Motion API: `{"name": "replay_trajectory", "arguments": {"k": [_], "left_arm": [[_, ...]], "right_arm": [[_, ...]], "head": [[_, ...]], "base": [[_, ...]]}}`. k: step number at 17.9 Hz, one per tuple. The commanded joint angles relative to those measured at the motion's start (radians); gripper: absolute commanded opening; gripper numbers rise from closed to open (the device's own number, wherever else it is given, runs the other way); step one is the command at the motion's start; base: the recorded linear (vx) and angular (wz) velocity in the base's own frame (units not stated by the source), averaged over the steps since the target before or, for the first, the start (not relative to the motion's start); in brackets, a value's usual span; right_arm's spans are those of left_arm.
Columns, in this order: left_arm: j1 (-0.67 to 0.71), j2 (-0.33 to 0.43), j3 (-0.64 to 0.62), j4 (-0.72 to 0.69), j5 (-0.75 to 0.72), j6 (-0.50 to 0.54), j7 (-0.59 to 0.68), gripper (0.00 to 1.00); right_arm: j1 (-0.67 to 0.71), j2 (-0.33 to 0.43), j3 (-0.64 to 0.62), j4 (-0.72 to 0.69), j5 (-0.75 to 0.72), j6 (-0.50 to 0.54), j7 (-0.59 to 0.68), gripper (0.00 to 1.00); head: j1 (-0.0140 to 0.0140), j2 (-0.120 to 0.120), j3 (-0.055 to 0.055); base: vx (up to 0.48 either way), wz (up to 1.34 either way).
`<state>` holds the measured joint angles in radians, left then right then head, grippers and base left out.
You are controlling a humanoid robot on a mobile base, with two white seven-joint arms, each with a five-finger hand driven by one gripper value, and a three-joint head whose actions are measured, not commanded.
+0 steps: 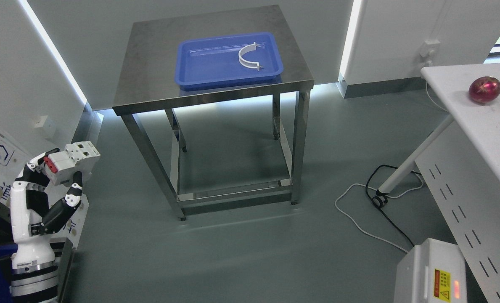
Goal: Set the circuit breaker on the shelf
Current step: 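Carry the breaker in the left hand while turning to the bin shelf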
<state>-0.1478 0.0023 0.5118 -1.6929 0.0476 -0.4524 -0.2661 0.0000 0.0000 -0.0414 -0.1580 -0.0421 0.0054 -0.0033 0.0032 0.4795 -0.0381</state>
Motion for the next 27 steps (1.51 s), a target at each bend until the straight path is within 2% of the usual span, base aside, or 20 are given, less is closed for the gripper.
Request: {"name": "replay_trajectory", "arguments": {"k": [1,11,16,19,21,27], "left_arm": [[0.019,0.015,-0.007,-0.014,0.012,-0.008,0.001,0.04],[0.043,0.015,0.034,-0.014,0.021,0.014,0.001,0.04],[-0.007,0.015,0.051,-0.016,0.034,0.11,0.007,0.04],[-0.123,0.015,0.051,-0.016,0.032,0.236,0.012,0.04],[-0.141,0.015,0.053,-0.016,0.032,0.299,0.013,0.04],[-0.208,0.015,0.045,-0.016,0.034,0.298,0.001,0.05]], "right_arm": [[0.015,-0.018,0.0,0.0,0.001,0.042,0.0,1.0],[0.017,-0.018,0.0,0.0,0.001,0.042,0.0,1.0],[0.015,-0.018,0.0,0.0,0.001,0.042,0.0,1.0],[0.015,-0.018,0.0,0.0,0.001,0.042,0.0,1.0],[0.015,-0.018,0.0,0.0,0.001,0.042,0.0,1.0],[0.015,-0.018,0.0,0.0,-0.001,0.042,0.0,1.0]], "head": [[0.0,0.0,0.0],[0.0,0.0,0.0],[0.0,0.0,0.0],[0.0,0.0,0.0],[0.0,0.0,0.0],[0.0,0.0,0.0]], "base": [[-0.298,0.05],[-0.352,0.01],[-0.413,-0.01],[-0.44,-0.03],[-0.451,0.18],[-0.399,0.67]]}}
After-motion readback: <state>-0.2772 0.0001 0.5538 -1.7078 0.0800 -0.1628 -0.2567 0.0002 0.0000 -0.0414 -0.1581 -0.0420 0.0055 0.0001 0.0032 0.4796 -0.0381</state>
